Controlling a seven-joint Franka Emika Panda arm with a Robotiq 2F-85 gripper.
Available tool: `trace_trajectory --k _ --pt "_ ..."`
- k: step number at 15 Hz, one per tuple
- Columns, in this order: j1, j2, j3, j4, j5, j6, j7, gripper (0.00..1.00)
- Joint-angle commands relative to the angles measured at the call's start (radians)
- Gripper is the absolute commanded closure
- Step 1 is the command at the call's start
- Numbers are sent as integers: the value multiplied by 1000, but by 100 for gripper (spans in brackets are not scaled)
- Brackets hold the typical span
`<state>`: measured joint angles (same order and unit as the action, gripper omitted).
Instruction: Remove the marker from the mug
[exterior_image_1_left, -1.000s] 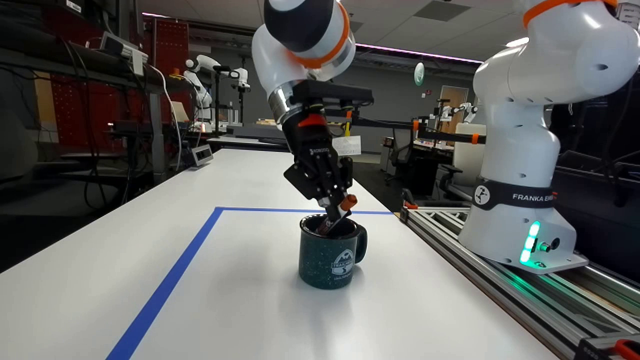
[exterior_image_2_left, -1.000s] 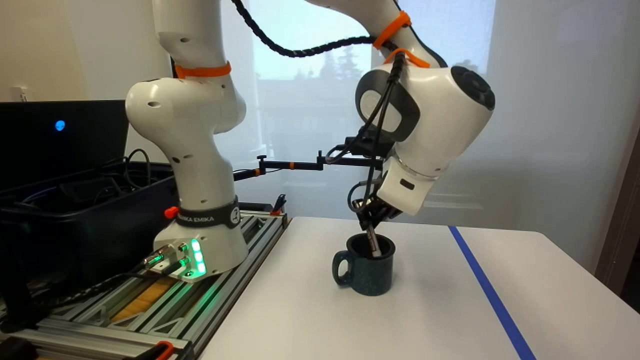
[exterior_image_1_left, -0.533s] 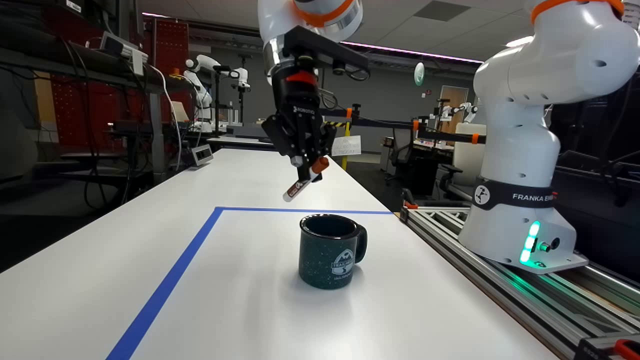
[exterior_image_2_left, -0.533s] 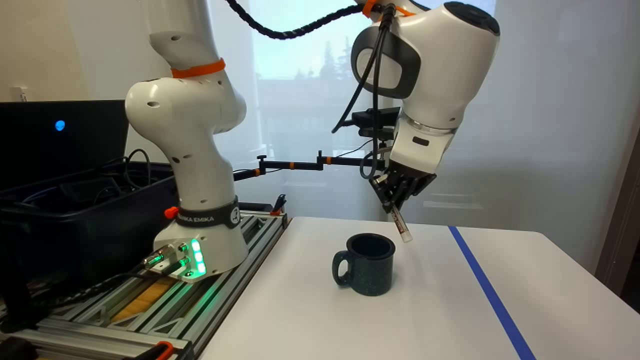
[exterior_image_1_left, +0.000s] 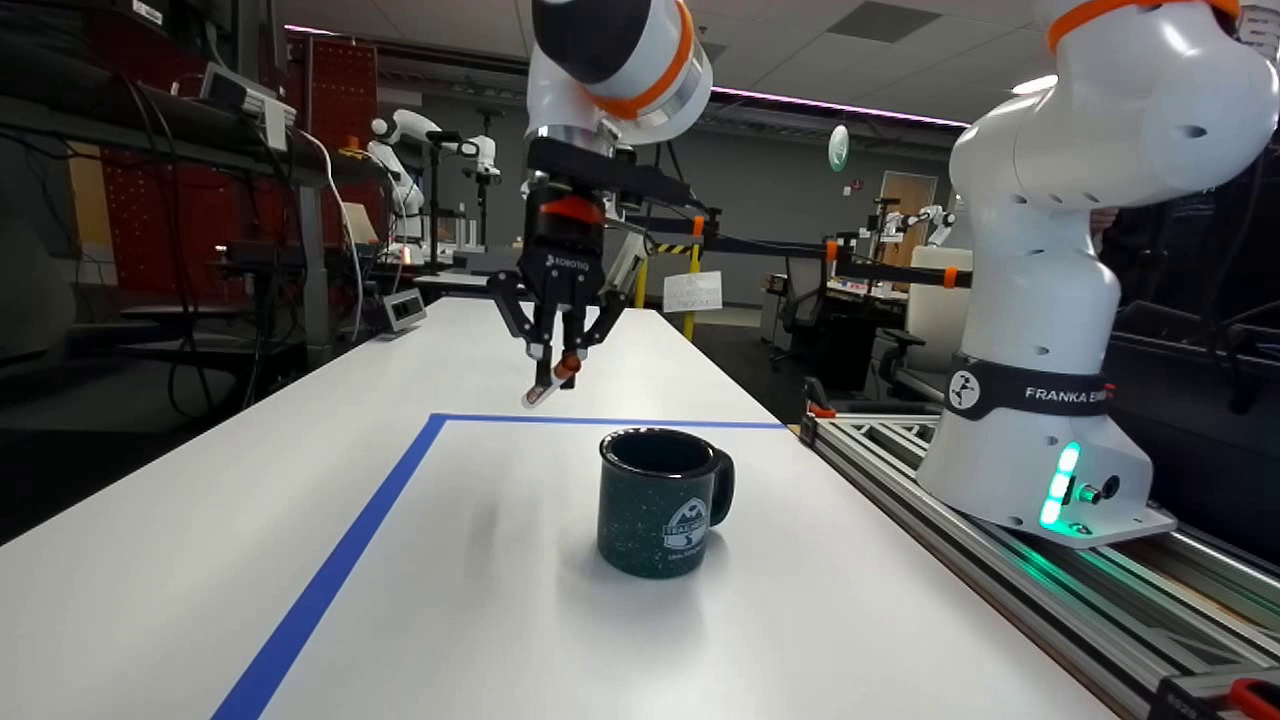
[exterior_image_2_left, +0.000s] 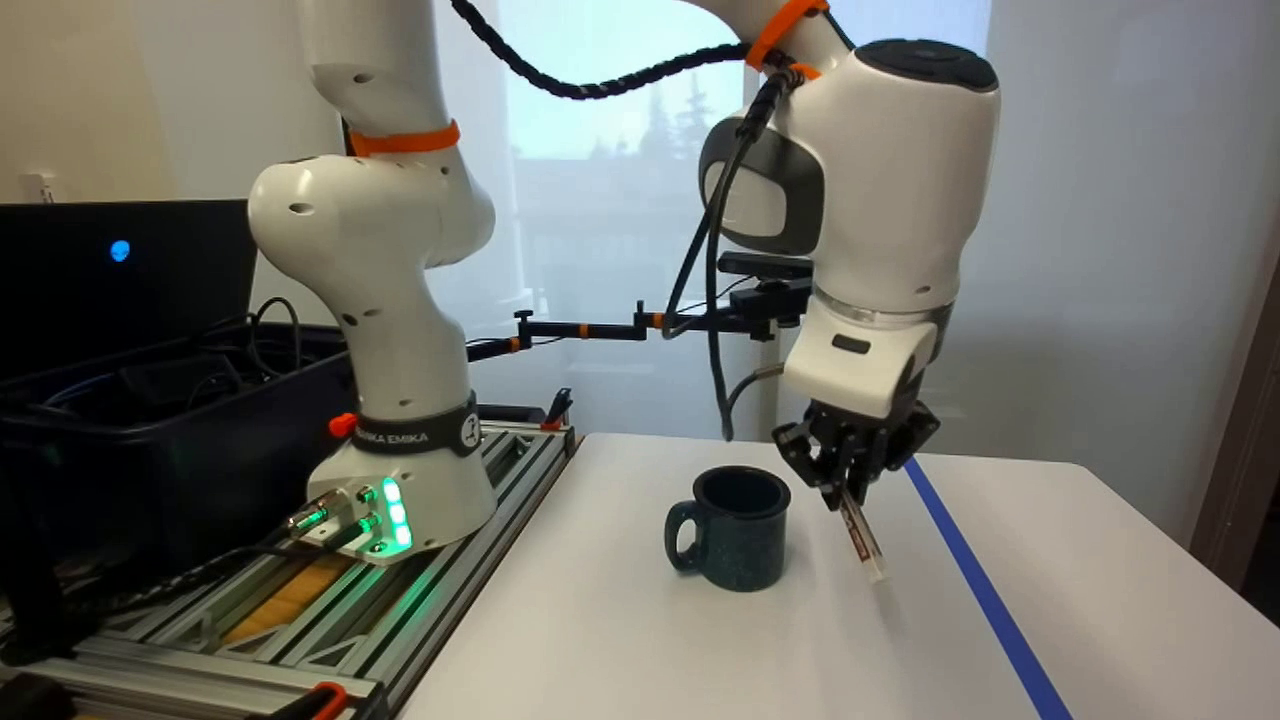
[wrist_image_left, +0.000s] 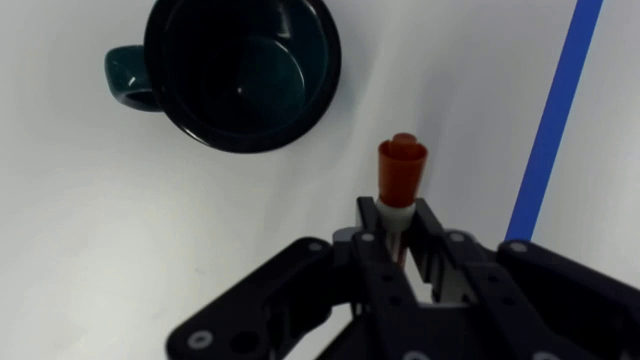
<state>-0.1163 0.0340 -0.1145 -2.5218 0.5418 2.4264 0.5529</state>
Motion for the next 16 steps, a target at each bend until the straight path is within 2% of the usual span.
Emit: trace_trajectory --k 1,7,12,13,14,16 --pt "-9 124 -7 38 75 91 -19 95" --pt "-38 290 3 107 217 115 -158 95" --pt "-41 355 1 158 234 101 -181 95" --pt "-38 361 -2 163 226 97 -175 55" --pt "-37 365 -4 167 218 87 -166 54" --pt "-20 365 -22 168 165 42 -117 41"
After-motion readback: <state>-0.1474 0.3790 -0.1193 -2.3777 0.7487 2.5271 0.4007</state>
